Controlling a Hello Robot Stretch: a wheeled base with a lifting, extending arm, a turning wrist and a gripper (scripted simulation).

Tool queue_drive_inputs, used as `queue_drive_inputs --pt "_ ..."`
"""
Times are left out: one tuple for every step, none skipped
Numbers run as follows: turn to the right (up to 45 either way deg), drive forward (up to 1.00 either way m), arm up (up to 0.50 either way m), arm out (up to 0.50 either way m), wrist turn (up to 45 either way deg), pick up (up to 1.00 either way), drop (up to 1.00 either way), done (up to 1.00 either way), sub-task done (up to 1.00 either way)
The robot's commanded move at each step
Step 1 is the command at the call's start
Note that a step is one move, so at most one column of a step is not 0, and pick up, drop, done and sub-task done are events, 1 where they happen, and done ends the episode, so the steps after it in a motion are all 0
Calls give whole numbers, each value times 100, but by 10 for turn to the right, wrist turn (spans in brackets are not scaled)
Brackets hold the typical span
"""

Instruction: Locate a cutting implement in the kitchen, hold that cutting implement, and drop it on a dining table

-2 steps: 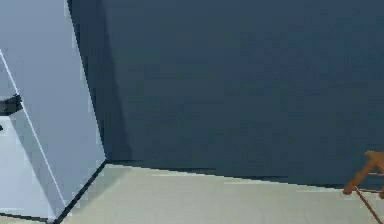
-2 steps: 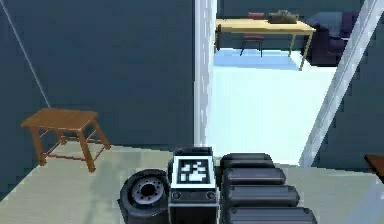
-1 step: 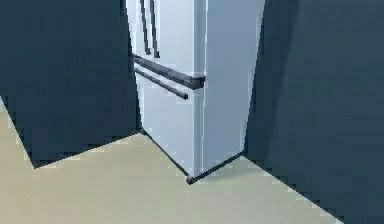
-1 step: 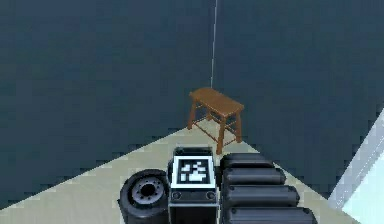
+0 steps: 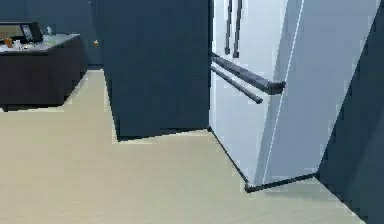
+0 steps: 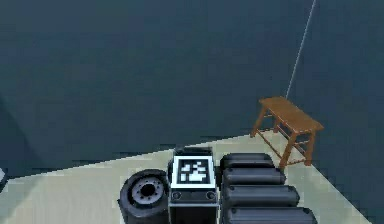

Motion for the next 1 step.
queue_drive_inputs --pt "450 0 0 0 0 0 0 0 0"
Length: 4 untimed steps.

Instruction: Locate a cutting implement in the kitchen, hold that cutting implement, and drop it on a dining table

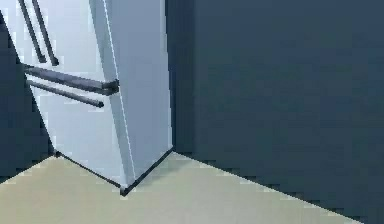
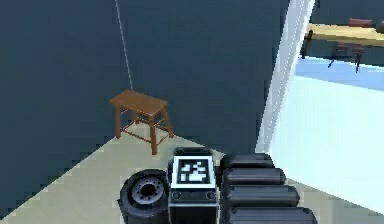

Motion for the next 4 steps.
queue_drive_inputs --pt "450 0 0 0 0 0 0 0 0" --pt "450 0 0 0 0 0 0 0 0" --pt "90 0 0 0 0 0 0 0 0" --pt "-450 0 0 0 0 0 0 0 0"
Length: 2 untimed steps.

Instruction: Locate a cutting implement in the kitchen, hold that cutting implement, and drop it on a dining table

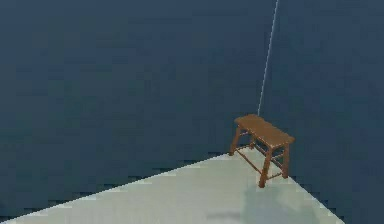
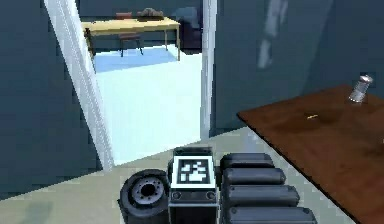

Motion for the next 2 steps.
queue_drive_inputs --pt "-450 0 0 0 0 0 0 0 0" --pt "-450 0 0 0 0 0 0 0 0"
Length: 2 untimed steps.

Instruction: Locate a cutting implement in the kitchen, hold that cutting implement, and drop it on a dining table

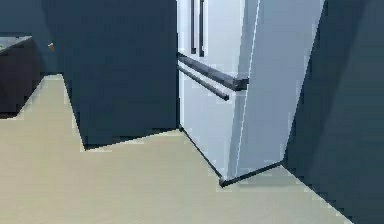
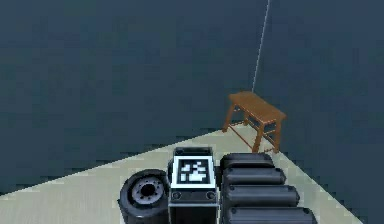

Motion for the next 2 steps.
queue_drive_inputs --pt "-30 0 0 0 0 0 0 0 0" --pt "450 0 0 0 0 0 0 0 0"
